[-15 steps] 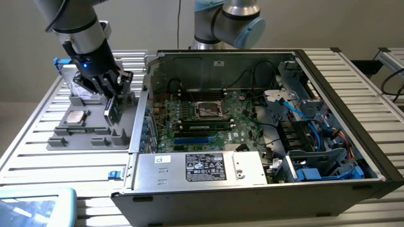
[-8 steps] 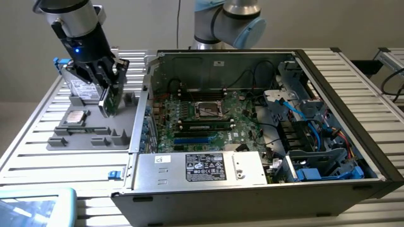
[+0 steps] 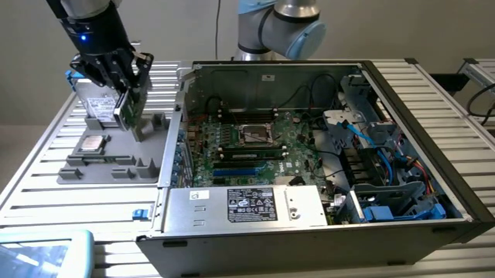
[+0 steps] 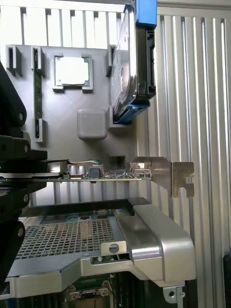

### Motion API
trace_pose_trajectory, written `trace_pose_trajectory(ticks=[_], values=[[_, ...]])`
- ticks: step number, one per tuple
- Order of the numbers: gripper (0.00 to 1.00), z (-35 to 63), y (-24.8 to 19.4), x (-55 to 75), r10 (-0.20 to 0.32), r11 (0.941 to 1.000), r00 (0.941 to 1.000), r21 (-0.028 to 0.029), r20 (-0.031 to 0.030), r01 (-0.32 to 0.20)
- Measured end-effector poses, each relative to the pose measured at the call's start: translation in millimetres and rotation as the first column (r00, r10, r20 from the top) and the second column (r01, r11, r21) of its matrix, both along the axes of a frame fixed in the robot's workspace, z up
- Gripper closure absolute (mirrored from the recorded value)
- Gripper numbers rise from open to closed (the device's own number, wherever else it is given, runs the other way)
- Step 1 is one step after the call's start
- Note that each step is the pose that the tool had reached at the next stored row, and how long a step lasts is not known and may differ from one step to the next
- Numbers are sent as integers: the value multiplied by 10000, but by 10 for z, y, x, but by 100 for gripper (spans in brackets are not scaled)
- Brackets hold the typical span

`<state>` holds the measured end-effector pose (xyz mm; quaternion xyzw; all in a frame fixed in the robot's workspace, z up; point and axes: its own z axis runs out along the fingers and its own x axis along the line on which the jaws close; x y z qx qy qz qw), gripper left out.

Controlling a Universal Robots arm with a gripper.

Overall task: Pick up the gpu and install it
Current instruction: 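Pick up the gpu and move the gpu toward the slot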

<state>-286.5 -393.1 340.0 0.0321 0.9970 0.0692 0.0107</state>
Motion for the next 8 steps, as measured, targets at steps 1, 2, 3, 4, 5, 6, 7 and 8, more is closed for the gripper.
trace_pose_trajectory(ticks=[1,2,3,4,5,6,7,8], values=[[73,45,-2,3,1,10000,10000,0,1,-1],[73,90,-3,6,1,10000,10000,0,0,-1],[73,134,-4,9,0,10000,10000,1,1,0],[73,180,-6,12,0,10000,10000,-1,-1,0],[73,226,-8,21,0,10000,10000,1,1,0],[73,269,-12,33,0,10000,10000,1,1,0],[73,318,-16,53,0,10000,10000,0,-1,0],[73,364,-20,79,0,10000,10000,0,-1,0]])
